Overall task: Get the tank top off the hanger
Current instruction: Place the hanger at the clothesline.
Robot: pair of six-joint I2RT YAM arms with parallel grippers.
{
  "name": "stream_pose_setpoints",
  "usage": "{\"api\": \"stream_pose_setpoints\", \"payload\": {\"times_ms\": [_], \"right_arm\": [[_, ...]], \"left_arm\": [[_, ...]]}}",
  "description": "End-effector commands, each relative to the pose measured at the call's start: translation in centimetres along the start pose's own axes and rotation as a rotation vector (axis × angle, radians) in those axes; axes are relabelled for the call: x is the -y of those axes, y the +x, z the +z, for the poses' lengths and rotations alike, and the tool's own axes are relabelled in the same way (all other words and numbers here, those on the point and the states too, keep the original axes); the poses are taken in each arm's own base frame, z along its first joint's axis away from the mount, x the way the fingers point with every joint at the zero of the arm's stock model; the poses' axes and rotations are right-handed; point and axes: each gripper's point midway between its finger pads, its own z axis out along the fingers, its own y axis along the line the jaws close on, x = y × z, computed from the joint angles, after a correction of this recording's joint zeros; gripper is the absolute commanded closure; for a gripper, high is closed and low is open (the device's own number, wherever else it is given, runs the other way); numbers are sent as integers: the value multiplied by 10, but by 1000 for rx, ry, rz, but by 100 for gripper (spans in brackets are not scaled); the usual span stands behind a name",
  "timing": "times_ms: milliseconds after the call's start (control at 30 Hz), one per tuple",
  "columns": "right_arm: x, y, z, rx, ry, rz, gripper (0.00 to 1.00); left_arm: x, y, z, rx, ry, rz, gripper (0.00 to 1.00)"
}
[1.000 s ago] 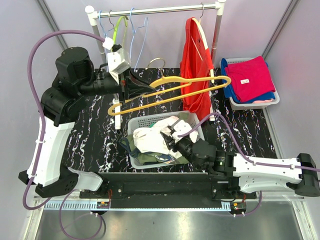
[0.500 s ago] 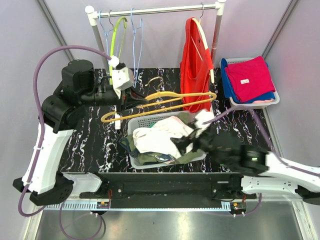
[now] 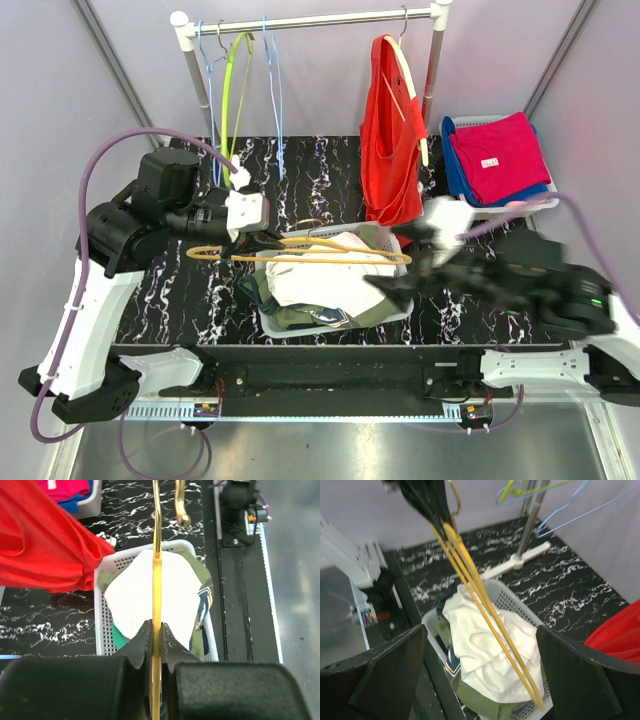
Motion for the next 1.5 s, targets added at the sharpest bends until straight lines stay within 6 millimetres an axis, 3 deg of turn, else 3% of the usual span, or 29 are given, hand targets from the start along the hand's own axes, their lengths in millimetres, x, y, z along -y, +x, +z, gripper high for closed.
{"api": "stream_pose_setpoints", "payload": {"times_ms": [0,400,633,733,867,1133,1333,1367,1467], "right_arm": [[-21,55,31,-264,-114,-174,0],[-31,54,30,-281,-181,-184,11],[-31,60,28,-289,-180,-186,25],[-29,59,27,-282,-171,-192,32],[-27,59,27,-276,-161,-199,51],[-23,63,29,-286,-137,-192,77],[-23,65,26,-287,-131,-175,92],[-23,65,26,-287,-131,-172,98],[-24,65,23,-291,-128,-138,100]], "left_arm": [[15,-22,-8,72,66,119,100],[41,-14,-12,51,195,114,100],[51,-14,-14,52,236,103,100],[55,-16,-15,60,241,106,100],[58,-18,-17,68,247,101,100],[63,-22,-18,84,262,79,100],[65,-28,-21,106,259,82,100],[65,-31,-22,114,255,91,100],[61,-37,-23,128,224,98,99]]}}
